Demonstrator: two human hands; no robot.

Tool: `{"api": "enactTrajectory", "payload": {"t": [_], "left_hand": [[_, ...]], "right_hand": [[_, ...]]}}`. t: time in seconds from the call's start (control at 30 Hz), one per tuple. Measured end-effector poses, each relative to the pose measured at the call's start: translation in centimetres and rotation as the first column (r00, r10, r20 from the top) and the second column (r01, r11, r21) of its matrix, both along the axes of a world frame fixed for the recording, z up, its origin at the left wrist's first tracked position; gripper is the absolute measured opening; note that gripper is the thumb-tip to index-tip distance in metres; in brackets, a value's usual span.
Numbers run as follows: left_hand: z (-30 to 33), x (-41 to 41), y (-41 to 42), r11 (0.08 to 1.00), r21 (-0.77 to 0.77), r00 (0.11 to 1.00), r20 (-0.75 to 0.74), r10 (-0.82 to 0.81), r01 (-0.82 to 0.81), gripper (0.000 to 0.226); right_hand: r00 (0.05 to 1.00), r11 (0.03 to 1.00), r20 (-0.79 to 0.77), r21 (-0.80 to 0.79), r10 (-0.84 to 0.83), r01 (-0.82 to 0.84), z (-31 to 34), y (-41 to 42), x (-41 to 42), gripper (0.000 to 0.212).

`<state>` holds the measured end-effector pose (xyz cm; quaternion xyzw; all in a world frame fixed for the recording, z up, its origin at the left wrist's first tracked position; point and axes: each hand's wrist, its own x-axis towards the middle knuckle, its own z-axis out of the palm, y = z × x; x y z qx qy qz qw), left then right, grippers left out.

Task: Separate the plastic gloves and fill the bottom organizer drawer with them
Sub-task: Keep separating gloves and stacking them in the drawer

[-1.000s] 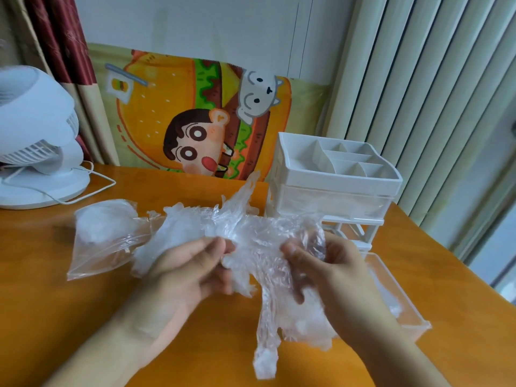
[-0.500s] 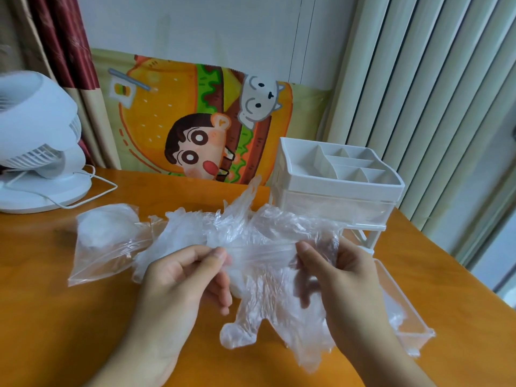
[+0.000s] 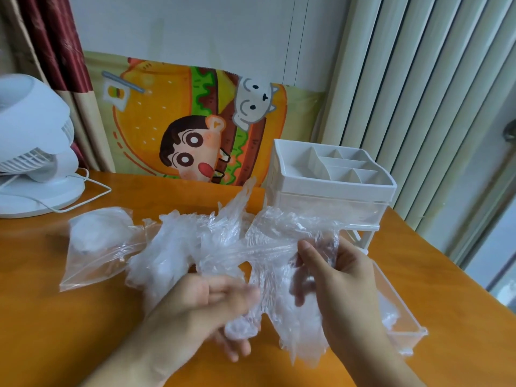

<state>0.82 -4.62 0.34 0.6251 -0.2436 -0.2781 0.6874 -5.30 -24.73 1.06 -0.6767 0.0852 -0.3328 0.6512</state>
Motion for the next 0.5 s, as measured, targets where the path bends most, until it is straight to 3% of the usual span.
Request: {"api": "enactTrajectory", "payload": {"t": [0.1, 0.3, 0.4, 0.5], "left_hand": [[-0.1, 0.3, 0.0, 0.995, 0.053, 0.996, 0.039, -0.082, 0.080, 0.024], [0.0, 1.5, 0.9, 0.976, 0.170, 0.980, 0.121, -0.157, 0.135, 0.009], [0.0, 1.9, 1.5, 0.936, 0.292, 0.961, 0.131, -0.242, 0.196, 0.032], [-0.5, 1.9, 1.4, 0.978, 0.183, 0.986, 0.112, -0.123, 0.101, 0.069]], "right_hand": [[0.998, 0.998, 0.013, -0.005, -0.055, 0.055, 0.2, -0.2, -0.1, 0.020], [0.992, 0.989, 0.034, 0.087, -0.123, 0.120, 0.6, -1.4, -0.2, 0.015], [0.993, 0.987, 0.036, 0.120, -0.110, 0.105, 0.7, -1.5, -0.2, 0.013], [0.998, 0.991, 0.051, 0.134, -0.023, 0.016, 0.5, -1.0, -0.3, 0.013]]}}
